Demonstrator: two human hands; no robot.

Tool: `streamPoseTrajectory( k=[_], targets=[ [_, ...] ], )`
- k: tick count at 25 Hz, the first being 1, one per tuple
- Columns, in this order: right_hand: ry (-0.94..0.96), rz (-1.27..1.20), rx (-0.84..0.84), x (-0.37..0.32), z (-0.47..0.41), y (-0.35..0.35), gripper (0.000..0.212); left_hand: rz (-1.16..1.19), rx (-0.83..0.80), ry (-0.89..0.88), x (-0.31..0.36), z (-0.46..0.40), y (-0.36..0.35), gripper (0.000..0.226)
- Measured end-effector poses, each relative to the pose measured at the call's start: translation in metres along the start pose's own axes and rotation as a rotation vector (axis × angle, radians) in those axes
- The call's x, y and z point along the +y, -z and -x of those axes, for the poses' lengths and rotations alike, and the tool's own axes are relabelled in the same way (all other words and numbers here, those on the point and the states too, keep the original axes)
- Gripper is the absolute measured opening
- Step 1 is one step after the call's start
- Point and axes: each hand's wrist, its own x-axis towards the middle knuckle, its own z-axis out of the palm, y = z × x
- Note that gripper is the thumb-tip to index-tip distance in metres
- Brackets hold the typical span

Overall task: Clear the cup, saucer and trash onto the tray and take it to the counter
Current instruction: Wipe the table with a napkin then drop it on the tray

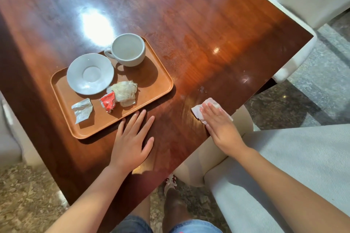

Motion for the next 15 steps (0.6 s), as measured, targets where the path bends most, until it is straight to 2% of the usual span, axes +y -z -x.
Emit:
streamPoseTrajectory(
  k=[5, 8, 12, 15],
  targets=[
    [0.124, -0.045, -0.011, -0.022, 0.025, -0.025, 0.045, -0.019, -0.004, 0.001, -0.001, 0.000, 0.000, 0.057],
    [0.227, -0.043, -0.028, -0.031, 0.037, -0.038, 0.057, -0.020, -0.005, 0.003, -0.001, 0.000, -0.001, 0.058],
    [0.422, -0.069, -0.138, -0.049, 0.055, -0.041, 0.075, -0.017, -0.007, 0.005, -0.001, -0.001, -0.001, 0.058],
    [0.373, -0.213, -0.094, -0.053, 0.062, -0.030, 0.063, 0.004, 0.000, 0.004, 0.000, 0.000, 0.000, 0.058]
  ],
)
